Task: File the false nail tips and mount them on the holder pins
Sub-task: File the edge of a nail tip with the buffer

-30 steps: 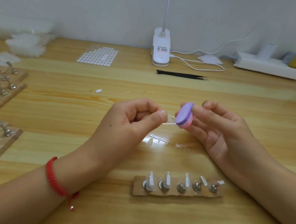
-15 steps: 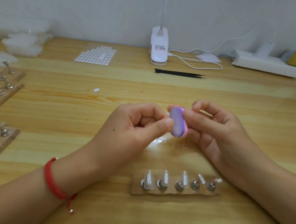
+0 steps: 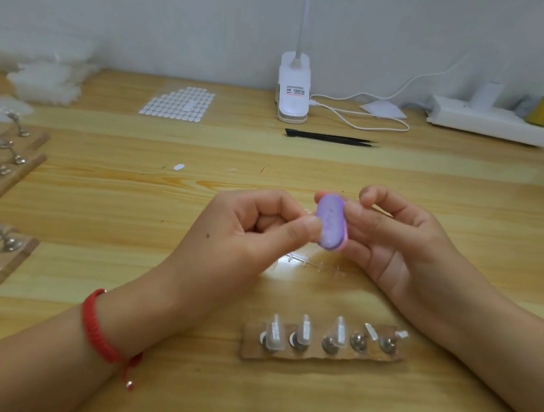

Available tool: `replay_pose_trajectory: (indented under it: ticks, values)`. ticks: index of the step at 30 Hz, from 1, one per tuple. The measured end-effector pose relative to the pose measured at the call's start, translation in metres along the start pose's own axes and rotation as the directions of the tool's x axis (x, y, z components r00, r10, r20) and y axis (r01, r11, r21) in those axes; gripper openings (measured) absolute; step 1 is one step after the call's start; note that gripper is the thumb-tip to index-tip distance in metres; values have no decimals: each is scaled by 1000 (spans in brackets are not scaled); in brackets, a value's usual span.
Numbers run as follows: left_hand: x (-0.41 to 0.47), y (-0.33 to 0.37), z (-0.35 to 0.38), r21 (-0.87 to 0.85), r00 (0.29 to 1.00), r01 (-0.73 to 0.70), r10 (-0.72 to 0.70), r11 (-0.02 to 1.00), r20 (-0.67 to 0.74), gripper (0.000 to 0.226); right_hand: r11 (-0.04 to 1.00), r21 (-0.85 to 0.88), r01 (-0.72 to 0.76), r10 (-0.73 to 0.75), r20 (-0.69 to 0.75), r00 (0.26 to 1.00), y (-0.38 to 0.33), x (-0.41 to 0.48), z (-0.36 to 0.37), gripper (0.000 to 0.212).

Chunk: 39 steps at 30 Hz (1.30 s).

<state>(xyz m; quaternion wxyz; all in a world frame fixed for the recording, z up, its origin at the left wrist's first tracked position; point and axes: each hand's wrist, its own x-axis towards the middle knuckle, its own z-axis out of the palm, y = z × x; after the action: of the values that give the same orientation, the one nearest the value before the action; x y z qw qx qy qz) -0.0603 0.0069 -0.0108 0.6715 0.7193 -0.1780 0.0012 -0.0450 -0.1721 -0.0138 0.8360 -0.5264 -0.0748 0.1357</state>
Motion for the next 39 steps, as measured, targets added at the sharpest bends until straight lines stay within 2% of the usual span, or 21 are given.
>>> replay_pose_trajectory:
  ticks: [2,5,8,11,16,19,23,27,29,32,36,39]
  values:
    - [1,0,-1,-20,1000,19,-19,1000,-11,18,999,33,1,-1,-4,1000,0,0,0,14]
    - [1,1,-2,-105,996,51,-58,993,-71,18,1000,-27,-15,16,31,999,0,0,1,14]
    - [0,0,0,-41,999,35,-35,999,-3,19,1000,-3,-2,2,-19,1000,0,1,0,14]
    - [1,1,-1,-98,998,42,-47,994,-52,17,1000,15,-18,19,-1,1000,-1,0,0,15]
    - [0,2,0,-49,998,54,-52,997,23,20,1000,27,-4,5,-29,1000,-1,0,0,17]
    - [1,2,-1,-98,998,56,-59,994,-24,17,999,23,-28,27,8,1000,-2,0,1,15]
    - [0,1,-1,-37,998,54,-52,998,45,19,1000,7,-15,15,14,1000,0,0,0,14]
    - [1,0,-3,-72,999,50,-50,996,-2,20,1000,8,-22,22,35,999,0,0,-1,13]
    - [0,-1,-2,-15,998,38,-37,999,43,20,1000,0,-13,13,21,1000,1,1,-1,14]
    - [-3,-2,0,64,990,-8,-1,998,140,16,997,82,-5,10,-64,998,-1,4,-2,14]
    - [1,0,-4,-58,1000,0,1,998,23,9,987,148,-61,74,-83,994,-4,4,-2,23]
    - [3,-1,-7,-110,998,50,-55,993,-41,14,998,21,-61,62,-46,997,-3,2,2,14]
